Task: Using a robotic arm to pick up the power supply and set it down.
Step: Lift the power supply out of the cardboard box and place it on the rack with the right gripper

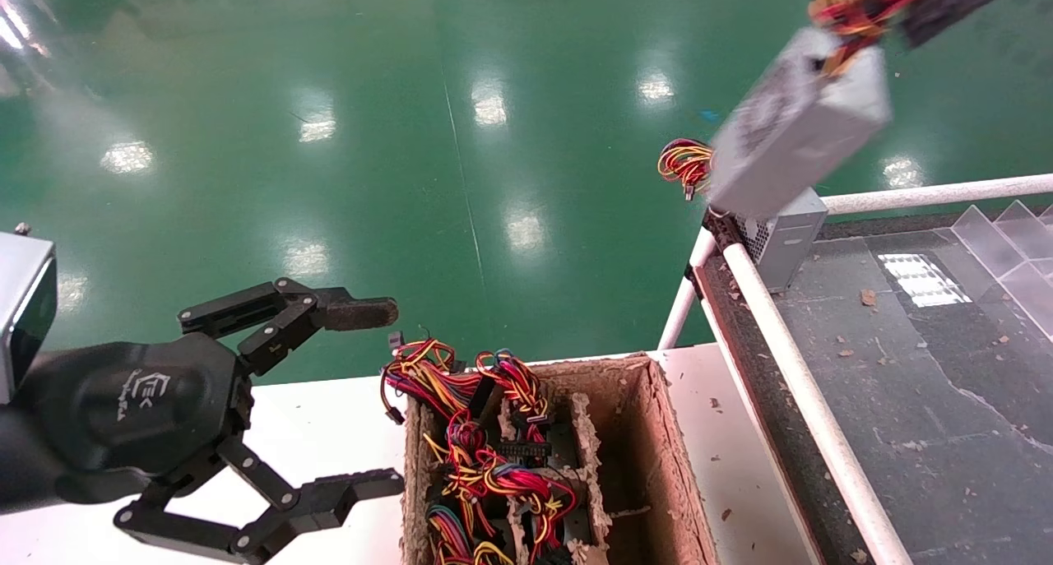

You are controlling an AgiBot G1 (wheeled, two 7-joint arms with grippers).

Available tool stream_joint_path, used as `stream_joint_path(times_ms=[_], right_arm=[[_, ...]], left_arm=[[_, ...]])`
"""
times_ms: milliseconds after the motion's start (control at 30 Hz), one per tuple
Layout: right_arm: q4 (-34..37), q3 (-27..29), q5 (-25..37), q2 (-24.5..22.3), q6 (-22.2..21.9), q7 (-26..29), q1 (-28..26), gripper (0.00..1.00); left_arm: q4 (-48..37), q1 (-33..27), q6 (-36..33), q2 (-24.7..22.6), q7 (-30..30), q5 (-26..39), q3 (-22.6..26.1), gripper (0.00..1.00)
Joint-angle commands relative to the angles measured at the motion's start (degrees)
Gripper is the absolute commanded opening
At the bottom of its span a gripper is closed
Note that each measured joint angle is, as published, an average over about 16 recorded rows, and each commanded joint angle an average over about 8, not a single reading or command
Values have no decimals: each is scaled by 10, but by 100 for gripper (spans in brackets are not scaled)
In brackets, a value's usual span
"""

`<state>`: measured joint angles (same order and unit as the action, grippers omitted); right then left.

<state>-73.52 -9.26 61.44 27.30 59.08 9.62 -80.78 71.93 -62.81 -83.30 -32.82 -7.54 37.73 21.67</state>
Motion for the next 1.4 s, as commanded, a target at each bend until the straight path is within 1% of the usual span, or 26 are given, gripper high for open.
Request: stream_joint_path(times_ms=[33, 267, 400, 500, 633, 767, 933, 1133, 1400], right_arm=[[6, -2, 20, -12, -7, 1, -14, 0], [70, -13, 64, -38, -9, -3, -30, 0], [117, -22, 78, -39, -2, -19, -23, 0], [153, -31, 88, -30, 2, -33, -16, 0], [203, -44, 100, -9, 6, -46, -17, 0], [254, -60, 116, 20, 12, -59, -34, 0], [313, -80, 143, 62, 14, -82, -70, 0], [381, -102, 177, 113, 6, -106, -124, 0], [465, -119, 202, 163, 5, -143, -184, 0]], left_arm=[[0, 0, 0, 0, 0, 0, 0, 100], [0, 0, 0, 0, 0, 0, 0, 100], [0, 0, 0, 0, 0, 0, 0, 100], [0, 0, 0, 0, 0, 0, 0, 100], [0, 0, 0, 0, 0, 0, 0, 100], [0, 0, 0, 0, 0, 0, 0, 100], [0, 0, 0, 0, 0, 0, 0, 100], [0, 0, 0, 0, 0, 0, 0, 100], [0, 0, 0, 0, 0, 0, 0, 100]])
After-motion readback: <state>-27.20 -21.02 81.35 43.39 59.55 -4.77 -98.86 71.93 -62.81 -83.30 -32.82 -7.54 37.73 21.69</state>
